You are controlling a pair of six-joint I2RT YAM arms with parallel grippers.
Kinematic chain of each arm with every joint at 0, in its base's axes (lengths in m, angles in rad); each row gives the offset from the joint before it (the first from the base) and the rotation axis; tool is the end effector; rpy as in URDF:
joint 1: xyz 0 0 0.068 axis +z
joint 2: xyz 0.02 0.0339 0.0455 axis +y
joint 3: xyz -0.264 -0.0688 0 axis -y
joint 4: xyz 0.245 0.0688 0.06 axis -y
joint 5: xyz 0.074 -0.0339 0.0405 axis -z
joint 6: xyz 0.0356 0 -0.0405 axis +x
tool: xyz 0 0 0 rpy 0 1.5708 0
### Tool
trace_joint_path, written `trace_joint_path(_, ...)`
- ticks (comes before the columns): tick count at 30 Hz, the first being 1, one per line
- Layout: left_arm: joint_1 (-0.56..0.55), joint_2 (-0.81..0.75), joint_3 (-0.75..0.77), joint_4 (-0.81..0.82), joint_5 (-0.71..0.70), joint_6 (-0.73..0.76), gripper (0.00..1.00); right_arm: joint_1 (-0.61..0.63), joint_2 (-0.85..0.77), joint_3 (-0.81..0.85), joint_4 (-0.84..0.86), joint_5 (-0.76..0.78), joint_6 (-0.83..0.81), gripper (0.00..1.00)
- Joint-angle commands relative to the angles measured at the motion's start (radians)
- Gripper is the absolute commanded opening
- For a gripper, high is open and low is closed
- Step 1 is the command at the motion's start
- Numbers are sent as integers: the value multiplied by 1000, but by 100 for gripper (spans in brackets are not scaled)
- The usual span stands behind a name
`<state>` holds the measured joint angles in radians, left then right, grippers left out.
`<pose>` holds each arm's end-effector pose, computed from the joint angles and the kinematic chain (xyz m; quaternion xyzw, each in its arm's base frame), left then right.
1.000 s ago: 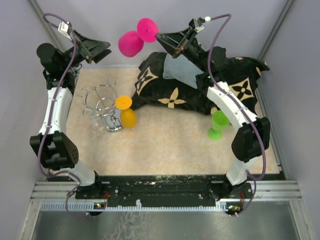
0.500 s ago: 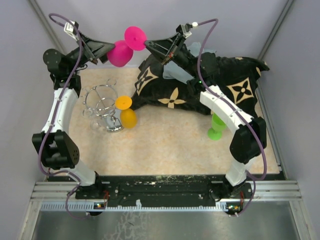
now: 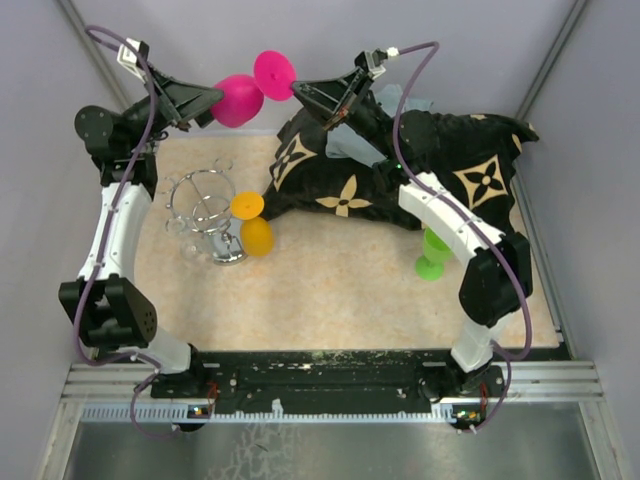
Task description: Take the wine glass off the wine glass rack
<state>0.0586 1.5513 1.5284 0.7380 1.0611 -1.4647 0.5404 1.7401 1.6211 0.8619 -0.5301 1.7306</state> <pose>0.3314 -0.0117 0.4917 0.0862 0.5767 -0.6676 0.4629 0.3269 0.2171 0.4750 0.0190 0.4559 0.8456 0.2770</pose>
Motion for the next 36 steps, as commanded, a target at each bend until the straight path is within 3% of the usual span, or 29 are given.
trace_joint_path(1, 1, -45, 0, 26, 13, -12, 93, -10, 5, -6, 114, 20, 15, 0)
trace_joint_path(12, 1, -104, 18, 32, 16, -42, 74, -31, 92, -21, 293, 30, 128, 0)
trace_joint_path(18, 0, -130, 17, 40, 13, -56, 43, -31, 143, -36, 404, 51, 205, 0)
trace_joint_path(23, 1, -151, 22, 57, 16, -64, 8, -31, 162, -29, 442, 42, 224, 0)
trace_joint_path(25, 0, -155, 30, 60, 19, -55, 1, -33, 161, -16, 434, 22, 217, 0)
trace_joint_path(32, 0, -148, 61, 39, 32, -12, 0, -62, 63, -102, 299, -32, 91, 1)
trace_joint_path(36, -17, -143, 96, -33, 51, 68, 0, -98, -68, -198, 42, -42, -99, 13)
